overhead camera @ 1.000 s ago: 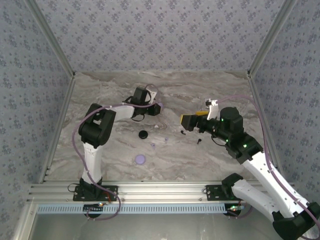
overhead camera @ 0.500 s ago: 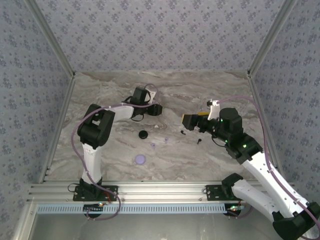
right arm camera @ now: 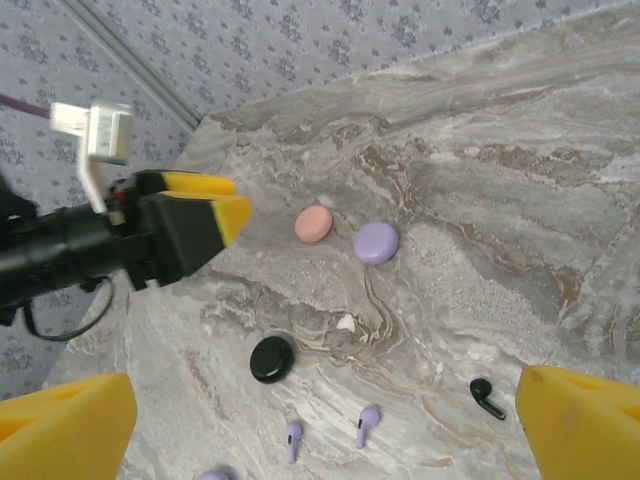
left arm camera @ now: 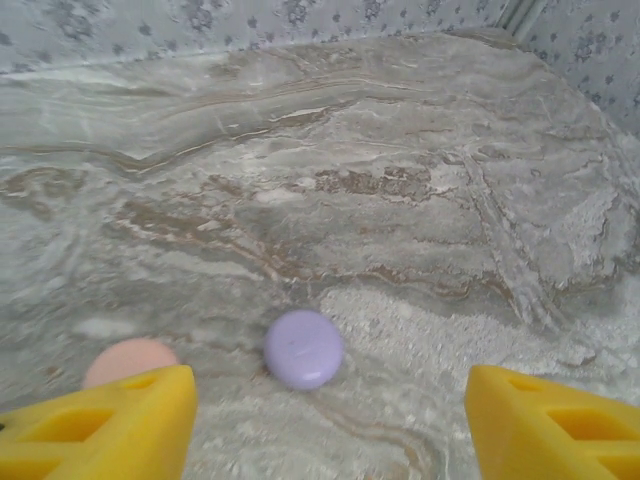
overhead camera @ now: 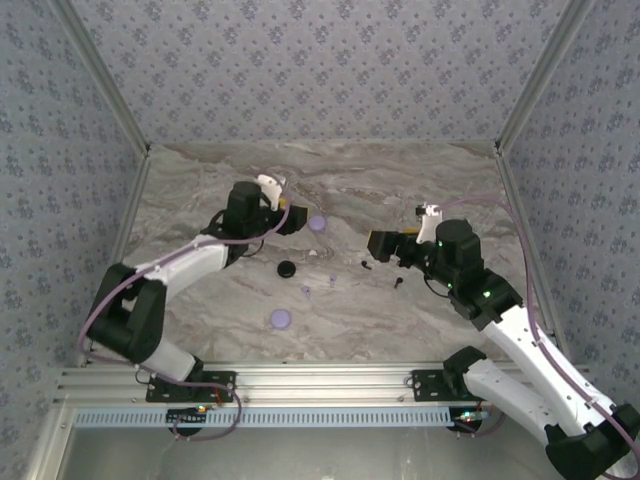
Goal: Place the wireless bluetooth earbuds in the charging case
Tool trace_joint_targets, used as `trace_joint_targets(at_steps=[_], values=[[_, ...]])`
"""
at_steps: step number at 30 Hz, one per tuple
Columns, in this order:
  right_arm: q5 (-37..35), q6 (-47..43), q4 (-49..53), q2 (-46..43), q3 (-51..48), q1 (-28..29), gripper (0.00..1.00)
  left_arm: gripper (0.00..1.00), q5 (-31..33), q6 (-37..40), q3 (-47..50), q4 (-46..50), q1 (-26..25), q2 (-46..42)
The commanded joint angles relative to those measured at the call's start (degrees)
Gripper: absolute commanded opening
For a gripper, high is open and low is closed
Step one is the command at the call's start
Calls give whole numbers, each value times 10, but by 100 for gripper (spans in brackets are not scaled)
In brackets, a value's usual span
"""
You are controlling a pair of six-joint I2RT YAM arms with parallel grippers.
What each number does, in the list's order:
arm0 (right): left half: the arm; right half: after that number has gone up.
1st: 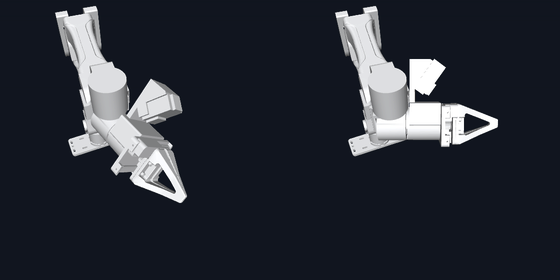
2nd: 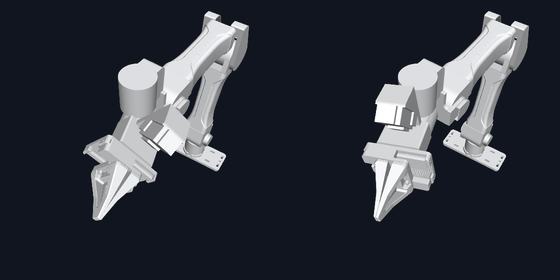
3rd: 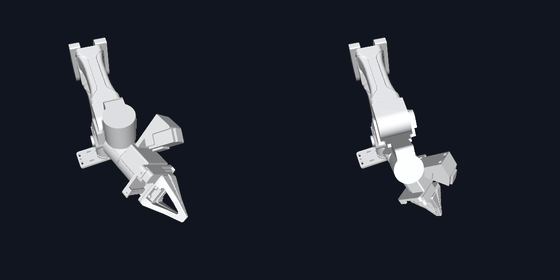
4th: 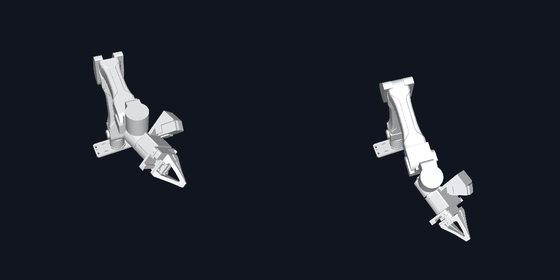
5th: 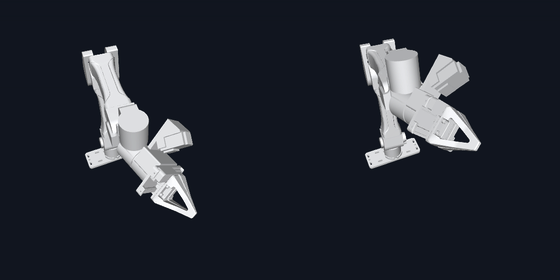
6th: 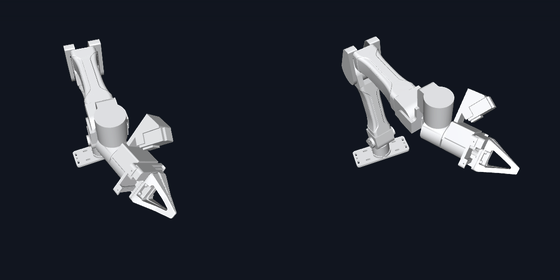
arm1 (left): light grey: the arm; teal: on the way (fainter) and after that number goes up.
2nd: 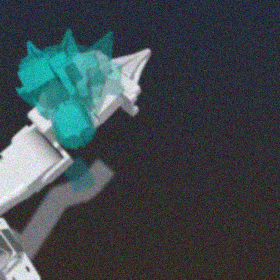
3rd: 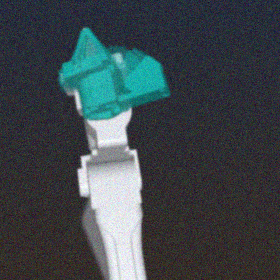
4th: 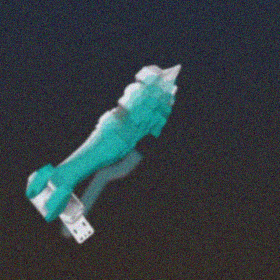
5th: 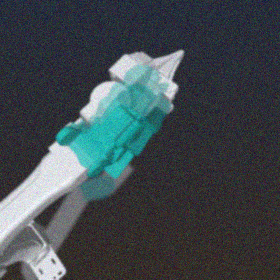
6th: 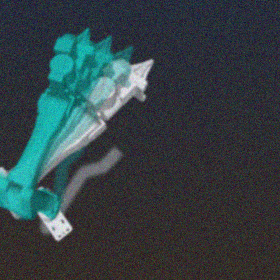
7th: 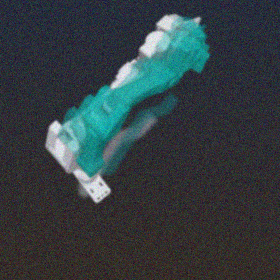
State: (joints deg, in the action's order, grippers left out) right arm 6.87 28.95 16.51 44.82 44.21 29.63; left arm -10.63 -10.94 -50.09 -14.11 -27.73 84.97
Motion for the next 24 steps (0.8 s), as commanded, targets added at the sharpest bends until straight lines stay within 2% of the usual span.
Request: trace_joint_targets(at_steps=[1, 6, 12, 16, 20, 24], values=[[62, -23, -31, 8, -8, -3, 100, 77, 62, 0, 52, -27, 4, -63], [110, -51, -17, 78, 7, 21, 100, 92, 136, -18, 116, -9, 7, -167], [61, -136, 14, 210, 62, 125, 100, 99, 173, -37, 157, 41, 23, -255], [61, -236, 48, 328, 137, 165, 100, 99, 182, -58, 182, 65, 41, -304], [88, -363, 76, 432, 207, 178, 97, 99, 187, -75, 203, 93, 63, -350], [84, -512, 86, 504, 266, 183, 96, 99, 196, -88, 225, 119, 76, -404]])
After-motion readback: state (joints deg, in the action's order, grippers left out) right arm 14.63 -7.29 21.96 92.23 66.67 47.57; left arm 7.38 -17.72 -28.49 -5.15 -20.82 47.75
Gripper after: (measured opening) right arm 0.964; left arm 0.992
